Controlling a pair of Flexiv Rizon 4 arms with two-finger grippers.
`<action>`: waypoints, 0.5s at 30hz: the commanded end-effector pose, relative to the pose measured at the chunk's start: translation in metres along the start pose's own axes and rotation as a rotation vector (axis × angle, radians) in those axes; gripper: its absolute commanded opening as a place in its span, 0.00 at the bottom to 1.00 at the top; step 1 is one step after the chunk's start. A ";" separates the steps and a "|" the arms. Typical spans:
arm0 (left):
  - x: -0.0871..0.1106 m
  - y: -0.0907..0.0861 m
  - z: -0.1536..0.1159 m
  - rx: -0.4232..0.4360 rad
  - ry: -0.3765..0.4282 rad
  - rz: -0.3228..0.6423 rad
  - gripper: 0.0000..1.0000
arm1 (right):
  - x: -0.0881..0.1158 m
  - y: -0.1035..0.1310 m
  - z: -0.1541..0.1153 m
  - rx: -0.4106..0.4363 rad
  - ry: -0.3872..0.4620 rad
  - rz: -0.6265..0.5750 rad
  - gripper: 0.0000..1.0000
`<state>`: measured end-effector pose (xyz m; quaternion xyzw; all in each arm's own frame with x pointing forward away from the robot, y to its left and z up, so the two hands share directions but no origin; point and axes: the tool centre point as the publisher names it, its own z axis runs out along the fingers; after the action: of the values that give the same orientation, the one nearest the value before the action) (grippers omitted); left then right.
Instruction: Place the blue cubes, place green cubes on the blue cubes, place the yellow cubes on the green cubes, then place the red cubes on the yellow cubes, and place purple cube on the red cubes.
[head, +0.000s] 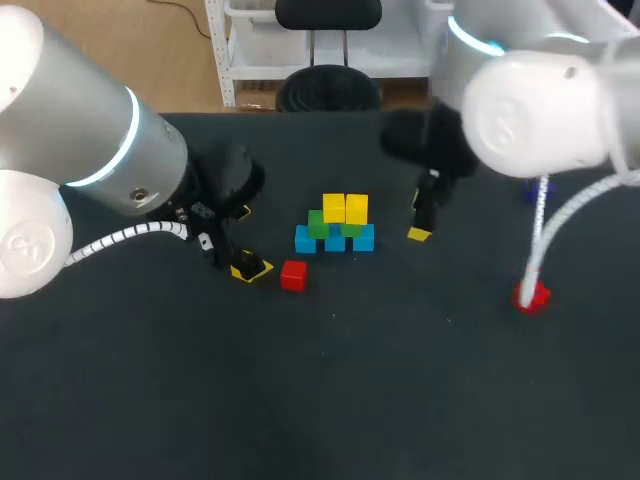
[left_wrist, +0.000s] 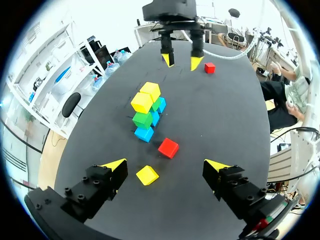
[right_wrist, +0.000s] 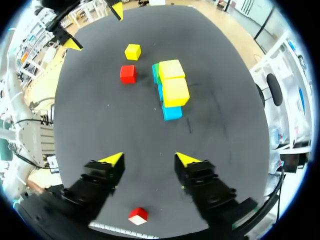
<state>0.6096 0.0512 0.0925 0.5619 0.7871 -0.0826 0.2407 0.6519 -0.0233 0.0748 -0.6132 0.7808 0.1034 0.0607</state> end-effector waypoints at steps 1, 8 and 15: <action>-0.001 0.001 0.000 0.000 0.003 -0.001 1.00 | 0.020 0.013 -0.007 0.139 -0.176 0.030 1.00; -0.001 0.001 0.000 0.000 0.003 -0.001 1.00 | 0.026 0.018 -0.010 0.178 -0.288 0.061 1.00; -0.001 0.001 0.000 0.000 0.003 -0.001 1.00 | 0.031 0.022 -0.012 0.187 -0.337 0.070 1.00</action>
<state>0.6096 0.0512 0.0925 0.5619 0.7871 -0.0826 0.2407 0.6310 -0.0451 0.0821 -0.5651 0.7905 0.1417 0.1889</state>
